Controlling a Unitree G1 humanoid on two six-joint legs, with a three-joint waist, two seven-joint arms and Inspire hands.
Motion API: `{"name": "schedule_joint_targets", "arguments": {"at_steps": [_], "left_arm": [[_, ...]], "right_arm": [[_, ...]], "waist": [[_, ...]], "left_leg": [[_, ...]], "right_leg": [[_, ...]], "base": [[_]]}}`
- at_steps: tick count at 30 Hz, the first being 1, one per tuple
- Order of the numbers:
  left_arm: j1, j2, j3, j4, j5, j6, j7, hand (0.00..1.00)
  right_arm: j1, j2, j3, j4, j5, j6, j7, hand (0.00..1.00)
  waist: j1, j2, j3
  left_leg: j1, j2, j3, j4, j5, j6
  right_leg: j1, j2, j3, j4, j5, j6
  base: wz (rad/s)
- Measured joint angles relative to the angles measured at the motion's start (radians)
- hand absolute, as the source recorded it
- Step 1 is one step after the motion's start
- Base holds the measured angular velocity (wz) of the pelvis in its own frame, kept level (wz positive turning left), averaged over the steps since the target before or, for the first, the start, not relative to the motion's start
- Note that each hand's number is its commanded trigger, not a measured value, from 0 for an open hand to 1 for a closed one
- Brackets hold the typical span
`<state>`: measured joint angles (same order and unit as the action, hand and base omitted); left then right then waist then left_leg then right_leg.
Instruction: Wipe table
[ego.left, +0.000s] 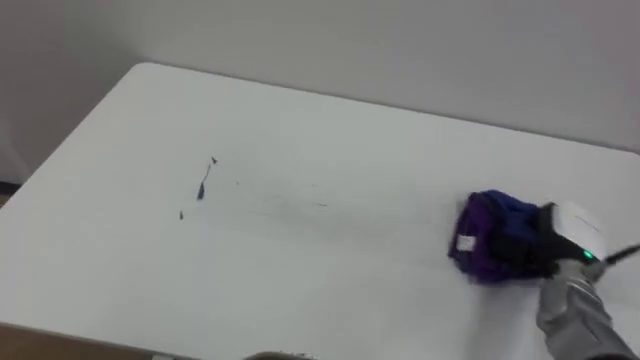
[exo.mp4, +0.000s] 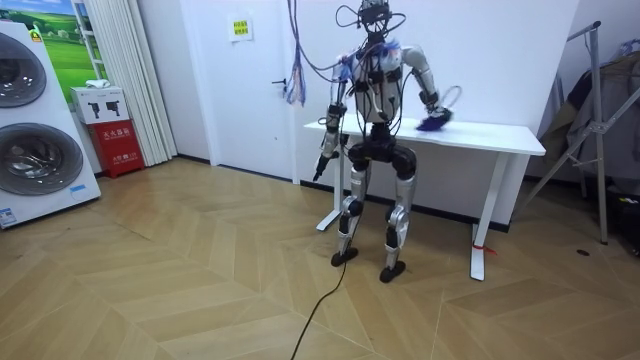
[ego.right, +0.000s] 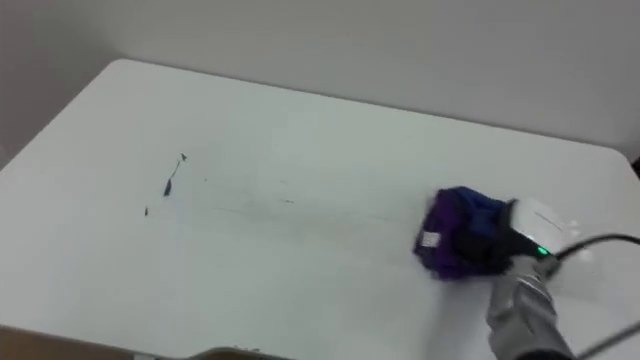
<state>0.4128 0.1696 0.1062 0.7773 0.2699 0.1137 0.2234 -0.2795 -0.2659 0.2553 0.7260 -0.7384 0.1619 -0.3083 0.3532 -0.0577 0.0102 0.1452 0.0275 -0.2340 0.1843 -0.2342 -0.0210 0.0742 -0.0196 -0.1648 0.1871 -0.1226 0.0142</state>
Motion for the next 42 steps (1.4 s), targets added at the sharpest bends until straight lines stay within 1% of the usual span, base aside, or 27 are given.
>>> {"name": "schedule_joint_targets", "arguments": {"at_steps": [2,5,7,10,12,14,16,17,18,19,20,22,23,24,26,28,30,31,32,33,34,35,36,37,38,40,42], "left_arm": [[-0.005,-0.001,-0.014,-0.006,-0.002,0.015,-0.002,0.0],[0.024,-0.001,-0.012,-0.007,-0.004,0.043,-0.016,0.0],[0.05,0.0,-0.012,-0.014,-0.003,0.054,-0.032,0.0],[0.057,0.002,-0.007,-0.013,-0.003,0.057,-0.057,0.0],[0.049,0.002,0.02,-0.014,-0.001,0.045,-0.063,0.0],[0.029,0.008,0.1,-0.012,-0.002,0.009,-0.061,0.0],[0.008,0.02,0.171,-0.014,0.017,-0.008,-0.058,0.0],[0.005,0.035,0.202,-0.011,0.017,-0.017,-0.05,0.0],[0.007,0.044,0.212,-0.01,0.016,-0.02,-0.048,0.0],[0.011,0.065,0.231,-0.017,0.015,-0.034,-0.039,0.0],[0.011,0.077,0.25,-0.041,0.015,-0.04,-0.035,0.0],[0.012,0.082,0.279,-0.046,0.015,-0.061,-0.024,0.0],[0.011,0.085,0.283,-0.046,0.01,-0.067,-0.013,0.0],[0.009,0.086,0.282,-0.046,0.005,-0.072,-0.009,0.0],[-0.008,0.091,0.256,-0.046,-0.005,-0.081,0.009,0.0],[-0.02,0.089,0.225,-0.039,-0.006,-0.081,0.013,0.0],[-0.029,0.082,0.175,-0.022,-0.026,-0.087,0.011,0.0],[-0.038,0.069,0.161,-0.011,-0.028,-0.091,0.009,0.0],[-0.043,0.05,0.157,0.0,-0.028,-0.091,0.01,0.0],[-0.051,0.038,0.145,0.012,-0.031,-0.091,0.01,0.0],[-0.074,0.015,0.115,0.039,-0.04,-0.09,0.006,0.0],[-0.097,-0.01,0.101,0.043,-0.04,-0.092,0.005,0.0],[-0.106,-0.018,0.093,0.051,-0.042,-0.093,0.003,0.0],[-0.111,-0.024,0.083,0.053,-0.042,-0.093,0.002,0.0],[-0.111,-0.021,0.085,0.053,-0.042,-0.092,0.002,0.0],[-0.103,-0.013,0.082,0.053,-0.045,-0.086,0.0,0.0],[-0.085,-0.011,0.083,0.068,-0.065,-0.072,-0.007,0.0]], "right_arm": [[-0.063,0.048,0.047,-0.01,-0.065,-0.038,0.047,1.0],[-0.093,0.075,0.048,-0.011,-0.088,-0.055,0.07,1.0],[-0.079,0.074,0.036,0.002,-0.087,-0.07,0.064,1.0],[-0.005,0.072,0.009,0.018,-0.081,-0.125,0.01,1.0],[0.054,0.072,-0.041,0.02,-0.08,-0.17,-0.026,1.0],[0.135,0.045,-0.1,0.02,-0.023,-0.22,-0.087,1.0],[0.182,0.017,-0.155,0.021,0.011,-0.241,-0.119,1.0],[0.198,-0.004,-0.182,0.046,0.04,-0.242,-0.137,1.0],[0.202,-0.013,-0.194,0.065,0.059,-0.242,-0.142,1.0],[0.229,-0.034,-0.221,0.1,0.117,-0.242,-0.155,1.0],[0.26,-0.057,-0.25,0.131,0.172,-0.245,-0.171,1.0],[0.269,-0.085,-0.273,0.177,0.205,-0.25,-0.185,1.0],[0.277,-0.093,-0.287,0.199,0.22,-0.253,-0.198,1.0],[0.282,-0.094,-0.299,0.205,0.225,-0.253,-0.201,1.0],[0.301,-0.094,-0.32,0.207,0.23,-0.254,-0.204,1.0],[0.291,-0.092,-0.314,0.206,0.227,-0.254,-0.193,1.0],[0.259,-0.09,-0.281,0.203,0.213,-0.25,-0.182,1.0],[0.216,-0.081,-0.251,0.19,0.169,-0.234,-0.169,1.0],[0.165,-0.068,-0.201,0.149,0.115,-0.196,-0.146,1.0],[0.134,-0.063,-0.182,0.13,0.085,-0.176,-0.133,1.0],[0.075,-0.056,-0.142,0.1,0.016,-0.137,-0.103,1.0],[0.019,-0.052,-0.104,0.052,-0.051,-0.098,-0.056,1.0],[-0.008,-0.047,-0.083,0.03,-0.079,-0.088,-0.035,1.0],[-0.063,-0.033,-0.03,-0.023,-0.125,-0.071,0.009,1.0],[-0.11,-0.023,0.024,-0.08,-0.168,-0.078,0.045,1.0],[-0.156,-0.02,0.064,-0.127,-0.189,-0.101,0.076,1.0],[-0.191,-0.02,0.074,-0.129,-0.192,-0.109,0.09,1.0]], "waist": [[0.043,0.003,0.0038],[0.068,0.005,0.0045],[0.059,0.006,0.0045],[-0.001,0.02,0.0054],[-0.023,0.024,0.0059],[-0.035,0.032,0.0005],[-0.051,0.032,-0.0049],[-0.053,0.038,-0.012],[-0.053,0.044,-0.0153],[-0.073,0.044,-0.0226],[-0.085,0.035,-0.0261],[-0.082,0.032,-0.0268],[-0.093,0.028,-0.027],[-0.103,0.026,-0.0274],[-0.136,0.005,-0.0307],[-0.124,-0.011,-0.0306],[-0.103,-0.013,-0.0294],[-0.094,-0.016,-0.0274],[-0.073,-0.019,-0.0256],[-0.061,-0.008,-0.0251],[-0.05,0.018,-0.0215],[-0.031,0.02,-0.0134],[-0.016,0.018,-0.0081],[0.015,0.015,-0.0036],[0.025,0.007,0.0055],[0.043,0.001,0.007],[0.079,0.013,0.008]], "left_leg": [[-0.012,-0.003,-0.023,0.0,0.0,-0.001],[-0.013,-0.007,-0.047,0.003,0.003,0.003],[-0.011,-0.008,-0.044,0.011,0.002,0.005],[0.004,-0.024,-0.035,0.038,0.002,0.005],[0.023,-0.036,0.01,0.038,0.003,0.006],[0.036,-0.04,0.071,0.039,-0.01,0.034],[0.02,-0.041,0.11,0.041,-0.03,0.065],[0.014,-0.033,0.147,0.043,-0.036,0.075],[0.016,-0.027,0.16,0.046,-0.038,0.079],[0.02,-0.02,0.179,0.053,-0.04,0.08],[0.02,-0.018,0.185,0.053,-0.04,0.08],[0.017,-0.007,0.202,0.057,-0.039,0.078],[0.0,0.005,0.194,0.075,-0.041,0.071],[-0.012,0.011,0.185,0.086,-0.044,0.068],[-0.055,0.025,0.143,0.118,-0.049,0.049],[-0.063,0.039,0.134,0.128,-0.052,0.027],[-0.062,0.063,0.148,0.135,-0.057,-0.003],[-0.069,0.083,0.164,0.142,-0.064,-0.03],[-0.078,0.102,0.186,0.15,-0.067,-0.064],[-0.085,0.118,0.201,0.157,-0.071,-0.083],[-0.104,0.165,0.195,0.158,-0.063,-0.117],[-0.114,0.19,0.19,0.137,-0.044,-0.143],[-0.119,0.187,0.183,0.127,-0.039,-0.144],[-0.127,0.175,0.171,0.117,-0.034,-0.139],[-0.144,0.164,0.16,0.116,-0.026,-0.133],[-0.154,0.154,0.137,0.11,-0.022,-0.131],[-0.139,0.152,0.12,0.092,-0.021,-0.129]], "right_leg": [[-0.009,-0.002,-0.014,-0.002,-0.005,-0.001],[-0.004,-0.012,-0.041,0.001,-0.013,0.005],[-0.004,-0.019,-0.055,0.014,-0.017,0.008],[0.015,-0.04,-0.064,0.049,-0.023,0.018],[0.013,-0.062,-0.064,0.081,-0.041,0.028],[0.0,-0.084,-0.053,0.102,-0.051,0.036],[-0.02,-0.096,-0.058,0.104,-0.055,0.043],[-0.022,-0.102,-0.063,0.112,-0.04,0.048],[-0.027,-0.11,-0.074,0.139,-0.041,0.049],[-0.024,-0.161,-0.119,0.23,-0.056,0.057],[-0.022,-0.225,-0.124,0.287,-0.074,0.073],[-0.018,-0.287,-0.093,0.276,-0.073,0.085],[0.002,-0.31,-0.088,0.204,-0.059,0.099],[0.019,-0.315,-0.09,0.158,-0.047,0.102],[0.064,-0.329,-0.129,0.017,0.016,0.115],[0.071,-0.319,-0.138,-0.023,0.048,0.12],[0.06,-0.289,-0.148,-0.012,0.058,0.123],[0.039,-0.255,-0.16,0.012,0.073,0.109],[0.01,-0.233,-0.201,0.043,0.067,0.136],[-0.008,-0.212,-0.203,0.049,0.05,0.139],[-0.045,-0.166,-0.207,0.082,0.034,0.103],[-0.09,-0.139,-0.193,0.119,0.005,0.076],[-0.114,-0.129,-0.184,0.132,-0.008,0.071],[-0.151,-0.107,-0.164,0.147,-0.021,0.057],[-0.172,-0.089,-0.163,0.156,-0.028,0.037],[-0.179,-0.065,-0.168,0.153,-0.034,0.019],[-0.163,-0.046,-0.169,0.137,-0.023,-0.005]], "base": [[0.32],[0.31],[0.15],[0.16],[-0.19],[-0.5],[-0.56],[-0.62],[-0.37],[0.09],[0.16],[-0.16],[-0.1],[0.28],[0.47],[0.14],[-0.24],[-0.56],[-0.74],[-0.67],[-0.46],[-0.32],[-0.51],[-0.5],[-0.36],[0.0],[0.0]]}}
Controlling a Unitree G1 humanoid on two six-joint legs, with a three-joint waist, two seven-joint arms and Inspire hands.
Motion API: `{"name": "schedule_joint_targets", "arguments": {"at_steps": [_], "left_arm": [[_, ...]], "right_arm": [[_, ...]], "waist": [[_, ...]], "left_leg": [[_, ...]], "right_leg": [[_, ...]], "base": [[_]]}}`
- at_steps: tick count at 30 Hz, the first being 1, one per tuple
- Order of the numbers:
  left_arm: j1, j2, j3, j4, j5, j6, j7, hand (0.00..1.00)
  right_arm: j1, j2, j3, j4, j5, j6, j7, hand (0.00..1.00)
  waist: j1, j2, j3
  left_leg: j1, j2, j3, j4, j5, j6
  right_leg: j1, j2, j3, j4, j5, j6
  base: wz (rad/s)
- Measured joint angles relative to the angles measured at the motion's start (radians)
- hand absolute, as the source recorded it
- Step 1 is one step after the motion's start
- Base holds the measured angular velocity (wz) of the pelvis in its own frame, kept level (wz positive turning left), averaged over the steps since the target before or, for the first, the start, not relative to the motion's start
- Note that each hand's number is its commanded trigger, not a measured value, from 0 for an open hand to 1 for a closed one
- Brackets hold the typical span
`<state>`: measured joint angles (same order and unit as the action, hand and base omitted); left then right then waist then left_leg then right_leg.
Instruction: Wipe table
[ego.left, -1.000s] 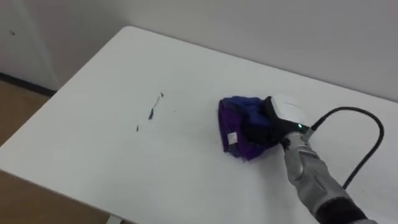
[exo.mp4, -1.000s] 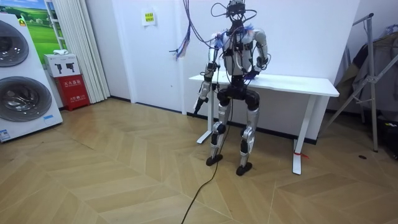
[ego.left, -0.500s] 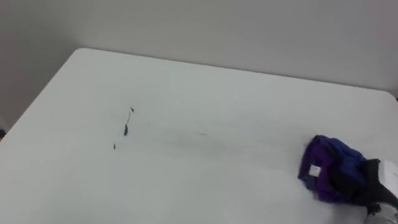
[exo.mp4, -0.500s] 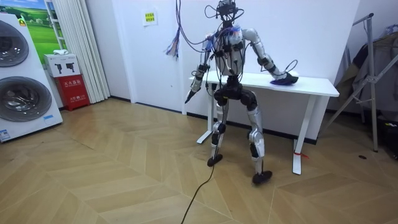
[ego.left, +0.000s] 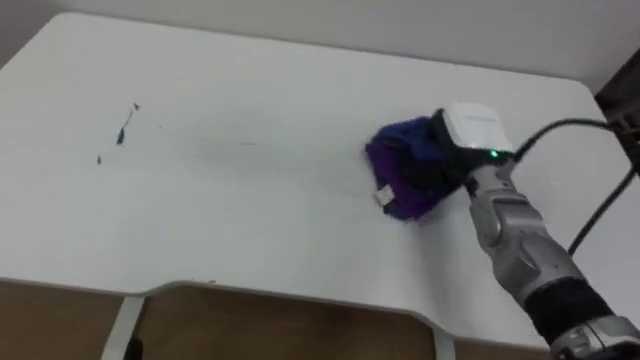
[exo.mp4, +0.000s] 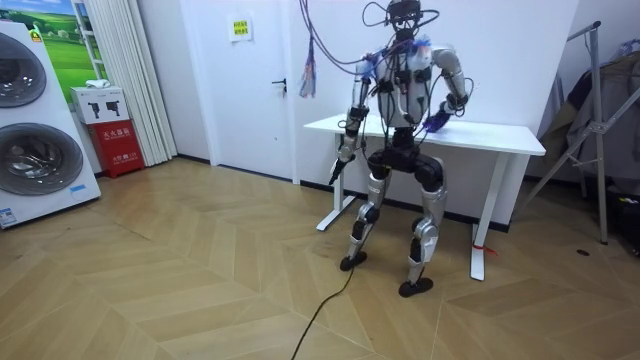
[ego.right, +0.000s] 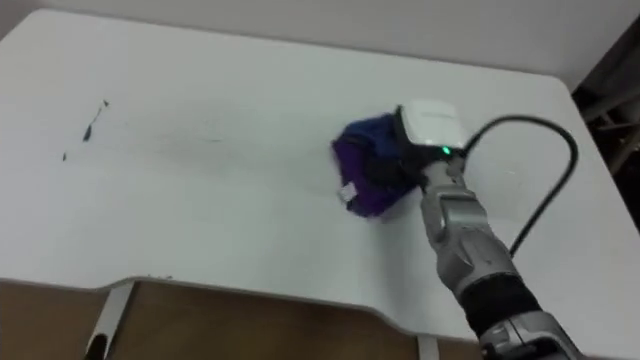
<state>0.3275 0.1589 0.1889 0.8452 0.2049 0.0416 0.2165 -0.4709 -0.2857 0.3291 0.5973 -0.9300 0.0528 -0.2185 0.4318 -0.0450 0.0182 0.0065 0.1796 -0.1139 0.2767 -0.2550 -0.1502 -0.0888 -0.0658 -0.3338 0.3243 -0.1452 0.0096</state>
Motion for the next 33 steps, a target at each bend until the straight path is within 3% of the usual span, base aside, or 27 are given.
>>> {"name": "schedule_joint_targets", "arguments": {"at_steps": [3,4,6,8,9,11,13,14,17,19,22,25,33], "left_arm": [[0.061,0.006,0.011,0.0,-0.008,0.044,-0.031,0.0],[0.084,0.006,0.027,0.001,-0.019,0.056,-0.041,0.0],[0.107,0.016,0.06,0.001,-0.018,0.067,-0.053,0.0],[0.111,0.017,0.124,0.0,-0.013,0.067,-0.054,0.0],[0.111,0.017,0.134,-0.002,-0.012,0.067,-0.053,0.0],[0.112,0.019,0.175,-0.022,0.007,0.058,-0.05,0.0],[0.114,0.02,0.197,-0.043,0.028,0.031,-0.042,0.0],[0.114,0.024,0.198,-0.06,0.026,0.02,-0.031,0.0],[0.114,0.04,0.197,-0.079,0.023,0.001,-0.022,0.0],[0.117,0.046,0.195,-0.076,0.019,-0.003,-0.018,0.0],[0.119,0.048,0.195,-0.077,0.003,-0.004,-0.006,0.0],[0.121,0.048,0.193,-0.079,0.003,-0.006,-0.006,0.0],[0.157,0.037,0.129,-0.076,-0.015,-0.005,0.0,0.0]], "right_arm": [[0.004,-0.02,-0.027,0.03,-0.003,0.001,0.001,1.0],[0.022,-0.038,-0.05,0.062,-0.001,0.0,-0.002,1.0],[0.072,-0.054,-0.116,0.135,0.003,-0.011,-0.028,1.0],[0.198,-0.07,-0.278,0.192,0.075,-0.06,-0.106,1.0],[0.233,-0.074,-0.316,0.21,0.09,-0.069,-0.13,1.0],[0.321,-0.077,-0.468,0.267,0.173,-0.094,-0.179,1.0],[0.376,-0.086,-0.567,0.319,0.217,-0.118,-0.188,1.0],[0.397,-0.112,-0.598,0.355,0.266,-0.126,-0.188,1.0],[0.454,-0.196,-0.616,0.451,0.358,-0.127,-0.186,1.0],[0.484,-0.226,-0.621,0.463,0.402,-0.124,-0.184,1.0],[0.516,-0.23,-0.656,0.473,0.439,-0.123,-0.181,1.0],[0.524,-0.23,-0.666,0.471,0.437,-0.113,-0.17,1.0],[0.528,-0.228,-0.584,0.331,0.353,0.008,-0.149,1.0]], "waist": [[0.013,0.004,-0.0044],[0.01,0.004,-0.0047],[-0.017,-0.003,-0.0057],[-0.091,-0.015,-0.0073],[-0.114,-0.018,-0.0072],[-0.18,-0.035,-0.0143],[-0.211,-0.048,-0.0217],[-0.226,-0.053,-0.0231],[-0.255,-0.055,-0.0245],[-0.264,-0.05,-0.0264],[-0.29,-0.05,-0.0266],[-0.292,-0.047,-0.0273],[-0.271,-0.03,-0.0255]], "left_leg": [[0.019,-0.012,-0.027,-0.042,0.01,0.007],[0.034,-0.021,-0.029,-0.057,0.02,0.014],[0.036,-0.035,-0.042,-0.057,0.025,0.021],[0.037,-0.065,-0.051,-0.057,0.036,0.039],[0.04,-0.073,-0.051,-0.056,0.038,0.042],[0.041,-0.096,-0.051,-0.057,0.042,0.053],[0.05,-0.105,-0.051,-0.058,0.041,0.057],[0.058,-0.106,-0.05,-0.061,0.035,0.066],[0.079,-0.105,-0.032,-0.071,0.028,0.072],[0.088,-0.104,-0.024,-0.074,0.021,0.073],[0.096,-0.104,-0.022,-0.074,0.021,0.074],[0.121,-0.104,-0.021,-0.078,0.018,0.075],[0.145,-0.102,-0.025,-0.086,0.017,0.077]], "right_leg": [[0.007,0.002,0.015,-0.003,-0.003,0.004],[0.012,0.001,0.039,-0.01,-0.004,0.008],[0.028,-0.01,0.041,-0.017,-0.009,0.021],[0.062,-0.033,0.037,-0.038,-0.022,0.042],[0.074,-0.039,0.04,-0.043,-0.025,0.048],[0.096,-0.052,0.064,-0.055,-0.033,0.063],[0.114,-0.054,0.084,-0.073,-0.031,0.069],[0.122,-0.054,0.088,-0.075,-0.032,0.073],[0.144,-0.052,0.103,-0.09,-0.026,0.077],[0.146,-0.051,0.115,-0.087,-0.026,0.078],[0.155,-0.051,0.118,-0.087,-0.026,0.078],[0.177,-0.051,0.118,-0.09,-0.026,0.079],[0.2,-0.04,0.137,-0.103,-0.016,0.079]], "base": [[0.13],[0.2],[0.39],[0.74],[0.71],[0.42],[0.11],[0.0],[-0.11],[-0.19],[-0.03],[0.0],[-0.07]]}}
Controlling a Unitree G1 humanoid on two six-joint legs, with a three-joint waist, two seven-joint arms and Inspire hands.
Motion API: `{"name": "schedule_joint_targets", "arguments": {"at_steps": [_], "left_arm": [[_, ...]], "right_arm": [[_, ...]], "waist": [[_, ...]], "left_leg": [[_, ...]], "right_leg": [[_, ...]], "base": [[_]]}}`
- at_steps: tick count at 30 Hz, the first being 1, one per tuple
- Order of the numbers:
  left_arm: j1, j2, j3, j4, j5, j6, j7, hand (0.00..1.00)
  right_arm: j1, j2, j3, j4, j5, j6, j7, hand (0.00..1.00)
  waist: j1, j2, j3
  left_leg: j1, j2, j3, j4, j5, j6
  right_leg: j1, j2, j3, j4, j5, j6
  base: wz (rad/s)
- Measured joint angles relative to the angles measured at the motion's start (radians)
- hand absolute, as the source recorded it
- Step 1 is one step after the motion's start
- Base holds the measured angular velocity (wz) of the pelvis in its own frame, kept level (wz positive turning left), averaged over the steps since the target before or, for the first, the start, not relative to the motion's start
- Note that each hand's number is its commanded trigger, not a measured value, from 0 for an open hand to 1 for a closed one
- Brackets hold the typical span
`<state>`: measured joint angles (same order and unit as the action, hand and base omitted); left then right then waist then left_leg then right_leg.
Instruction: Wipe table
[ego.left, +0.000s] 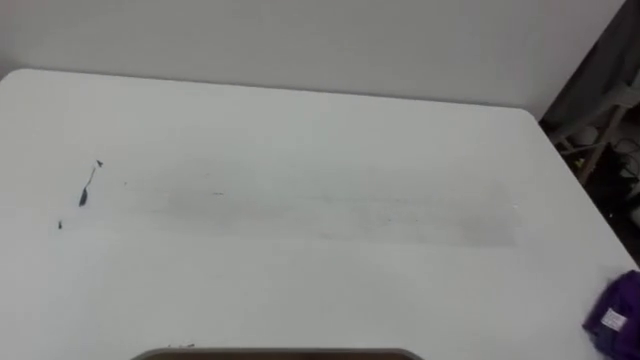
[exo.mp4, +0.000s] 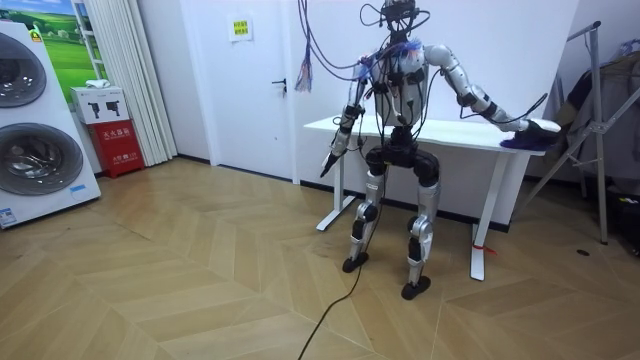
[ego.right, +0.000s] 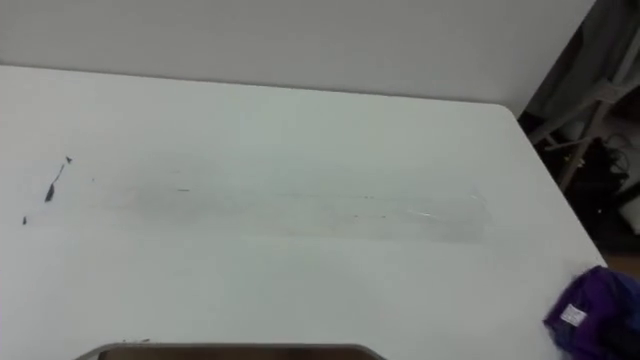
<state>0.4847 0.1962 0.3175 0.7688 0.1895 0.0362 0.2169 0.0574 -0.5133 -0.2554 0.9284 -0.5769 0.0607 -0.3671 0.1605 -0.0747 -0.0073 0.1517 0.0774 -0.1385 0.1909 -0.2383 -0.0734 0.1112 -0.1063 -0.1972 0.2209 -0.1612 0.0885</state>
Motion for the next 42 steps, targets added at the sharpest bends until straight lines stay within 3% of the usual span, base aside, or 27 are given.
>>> {"name": "schedule_joint_targets", "arguments": {"at_steps": [5,11,14,21,22,23,24,32,36,42], "left_arm": [[-0.006,-0.006,-0.08,-0.003,-0.001,0.0,0.005,0.0],[-0.009,-0.006,-0.108,-0.044,0.001,0.003,0.007,0.0],[-0.006,-0.005,-0.145,-0.054,-0.001,0.009,0.02,0.0],[-0.021,-0.006,-0.222,-0.052,-0.001,0.012,0.051,0.0],[-0.017,-0.006,-0.223,-0.055,0.001,0.015,0.051,0.0],[-0.009,-0.006,-0.223,-0.07,0.001,0.025,0.051,0.0],[-0.005,-0.006,-0.222,-0.077,0.001,0.029,0.051,0.0],[-0.012,-0.005,-0.222,-0.091,0.0,0.044,0.07,0.0],[-0.028,-0.005,-0.224,-0.091,0.0,0.044,0.086,0.0],[-0.044,-0.005,-0.228,-0.09,-0.001,0.044,0.086,0.0]], "right_arm": [[-0.001,0.025,0.158,-0.237,-0.165,0.025,0.022,1.0],[-0.004,0.07,0.323,-0.463,-0.332,0.033,0.07,1.0],[-0.004,0.114,0.393,-0.546,-0.368,0.065,0.085,1.0],[-0.019,0.164,0.453,-0.556,-0.368,0.072,0.061,1.0],[-0.02,0.166,0.454,-0.556,-0.368,0.073,0.06,0.54],[-0.02,0.167,0.455,-0.556,-0.368,0.074,0.061,0.2],[-0.02,0.167,0.457,-0.556,-0.368,0.076,0.062,0.0],[-0.019,0.169,0.449,-0.545,-0.369,0.107,0.065,0.0],[-0.019,0.17,0.447,-0.546,-0.358,0.105,0.061,0.0],[-0.019,0.17,0.447,-0.549,-0.335,0.089,0.05,0.0]], "waist": [[0.04,0.02,0.0092],[0.1,0.025,0.0102],[0.124,0.016,0.0117],[0.147,0.017,0.0115],[0.148,0.017,0.0114],[0.148,0.017,0.0114],[0.148,0.017,0.0114],[0.143,0.02,0.0109],[0.138,0.024,0.0107],[0.104,0.039,0.0113]], "left_leg": [[-0.005,0.001,-0.013,-0.004,0.0,0.0],[-0.007,0.001,-0.029,-0.013,0.0,0.001],[-0.005,0.001,-0.029,-0.022,0.001,0.001],[0.003,0.003,-0.031,-0.027,0.0,0.001],[0.003,0.004,-0.031,-0.027,0.0,0.001],[0.002,0.004,-0.031,-0.027,0.0,0.001],[0.002,0.004,-0.031,-0.027,0.0,0.001],[-0.003,0.004,-0.031,-0.026,0.0,0.002],[-0.007,0.004,-0.03,-0.027,0.0,0.002],[-0.005,0.004,-0.029,-0.028,0.0,0.002]], "right_leg": [[-0.027,0.005,0.013,0.005,0.003,-0.004],[-0.026,0.008,0.008,-0.001,0.003,-0.004],[-0.023,0.008,0.009,-0.004,0.002,-0.003],[-0.008,0.011,0.006,-0.018,0.003,-0.003],[-0.009,0.012,0.005,-0.017,0.003,-0.003],[-0.01,0.012,0.005,-0.017,0.003,-0.003],[-0.01,0.012,0.005,-0.017,0.003,-0.003],[-0.016,0.012,0.004,-0.015,0.004,-0.004],[-0.022,0.012,0.005,-0.014,0.004,-0.004],[-0.02,0.012,0.007,-0.014,0.004,-0.004]], "base": [[-0.08],[0.01],[0.0],[0.01],[0.0],[0.0],[0.0],[0.0],[0.0],[0.0]]}}
